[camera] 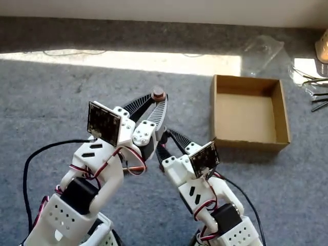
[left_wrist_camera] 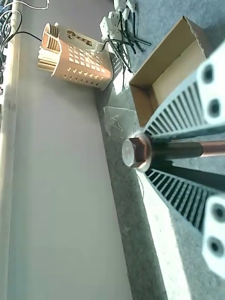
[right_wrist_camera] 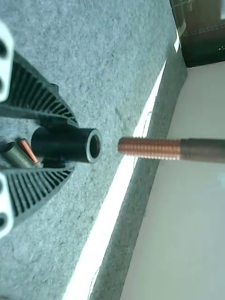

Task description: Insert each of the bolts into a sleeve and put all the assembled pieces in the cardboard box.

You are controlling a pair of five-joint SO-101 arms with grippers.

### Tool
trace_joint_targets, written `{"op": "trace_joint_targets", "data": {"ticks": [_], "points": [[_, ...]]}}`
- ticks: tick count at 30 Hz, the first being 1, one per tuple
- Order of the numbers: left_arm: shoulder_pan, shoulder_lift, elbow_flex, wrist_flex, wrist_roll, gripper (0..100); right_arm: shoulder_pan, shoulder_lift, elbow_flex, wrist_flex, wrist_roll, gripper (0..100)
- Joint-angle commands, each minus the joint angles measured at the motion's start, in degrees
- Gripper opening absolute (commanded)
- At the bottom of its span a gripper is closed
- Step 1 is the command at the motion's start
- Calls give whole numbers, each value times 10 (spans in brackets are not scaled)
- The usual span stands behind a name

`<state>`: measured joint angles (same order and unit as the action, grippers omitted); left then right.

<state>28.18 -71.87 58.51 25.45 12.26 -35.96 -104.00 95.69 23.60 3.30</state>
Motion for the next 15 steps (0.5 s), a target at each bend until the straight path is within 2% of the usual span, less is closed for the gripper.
{"op": "trace_joint_targets", "data": {"ticks": [1,15], "points": [[7,-14,17,-49,8,5,-4,-7,71,0,8,5],[7,-14,19,-49,12,5,-4,-7,71,0,8,5]]}}
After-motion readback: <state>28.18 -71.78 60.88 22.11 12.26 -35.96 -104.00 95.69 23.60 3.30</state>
